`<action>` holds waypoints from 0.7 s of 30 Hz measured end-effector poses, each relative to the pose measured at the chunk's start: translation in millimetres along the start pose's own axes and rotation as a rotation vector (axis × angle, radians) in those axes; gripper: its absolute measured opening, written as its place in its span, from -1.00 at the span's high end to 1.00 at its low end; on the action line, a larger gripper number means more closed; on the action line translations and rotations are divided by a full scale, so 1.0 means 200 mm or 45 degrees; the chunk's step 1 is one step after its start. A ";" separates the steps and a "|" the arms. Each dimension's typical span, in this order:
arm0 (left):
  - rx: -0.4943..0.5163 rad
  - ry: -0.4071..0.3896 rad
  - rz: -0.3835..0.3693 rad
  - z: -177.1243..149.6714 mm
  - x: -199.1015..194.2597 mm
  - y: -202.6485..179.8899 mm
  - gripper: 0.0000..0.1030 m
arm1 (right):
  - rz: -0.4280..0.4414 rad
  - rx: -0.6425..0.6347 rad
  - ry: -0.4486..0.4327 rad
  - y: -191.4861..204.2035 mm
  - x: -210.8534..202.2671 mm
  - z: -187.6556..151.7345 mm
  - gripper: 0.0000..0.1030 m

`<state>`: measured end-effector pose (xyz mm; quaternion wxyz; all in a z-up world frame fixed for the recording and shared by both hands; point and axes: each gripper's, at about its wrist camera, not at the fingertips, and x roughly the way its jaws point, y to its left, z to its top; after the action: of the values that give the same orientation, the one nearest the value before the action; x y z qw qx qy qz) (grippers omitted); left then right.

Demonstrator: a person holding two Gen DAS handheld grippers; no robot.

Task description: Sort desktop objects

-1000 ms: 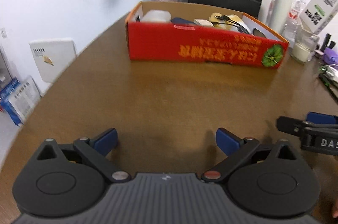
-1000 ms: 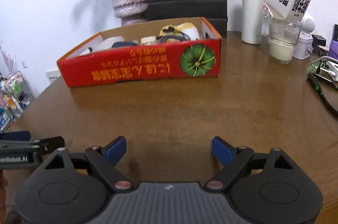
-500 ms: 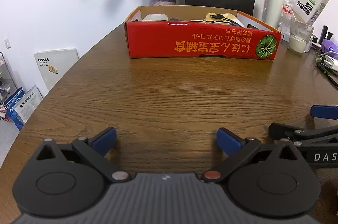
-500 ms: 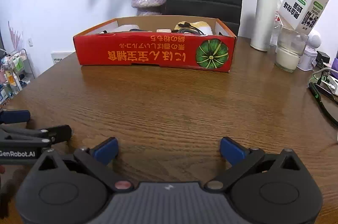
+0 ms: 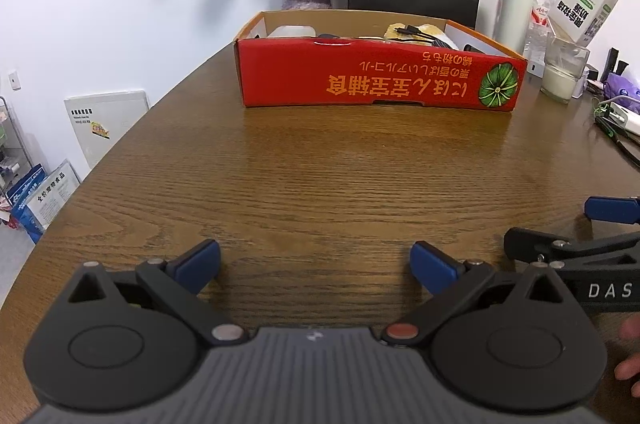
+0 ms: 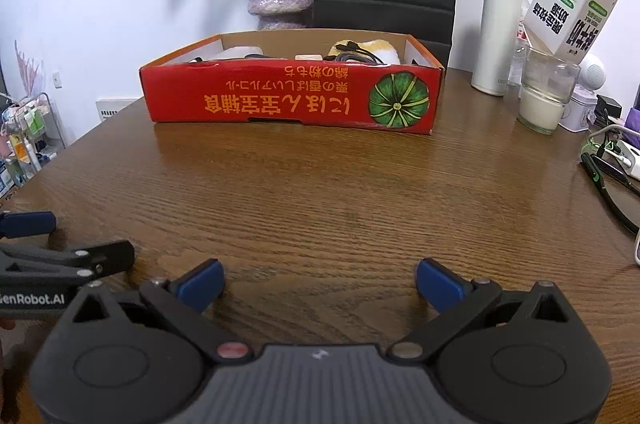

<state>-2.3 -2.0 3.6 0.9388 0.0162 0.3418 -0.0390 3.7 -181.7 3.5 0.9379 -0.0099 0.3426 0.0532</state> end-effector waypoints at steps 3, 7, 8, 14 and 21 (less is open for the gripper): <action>-0.006 0.001 0.009 0.00 0.00 -0.01 -1.00 | -0.011 0.010 0.000 0.00 0.01 0.01 -1.00; -0.010 0.001 0.010 0.00 0.00 -0.01 -1.00 | -0.017 0.014 0.000 -0.01 0.00 0.01 -1.00; -0.010 0.001 0.009 0.00 0.00 -0.01 -1.00 | -0.017 0.013 0.000 -0.01 0.00 0.01 -1.00; -0.005 0.002 0.005 0.01 0.01 -0.01 -1.00 | -0.016 0.013 0.000 -0.01 0.00 0.01 -1.00; -0.002 0.001 -0.003 0.01 0.01 -0.01 -1.00 | -0.021 0.018 0.000 -0.01 0.01 0.01 -1.00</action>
<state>-0.8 -5.1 4.0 0.9387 0.0152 0.3421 -0.0397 5.7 -184.1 3.7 0.9384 -0.0063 0.3428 0.0431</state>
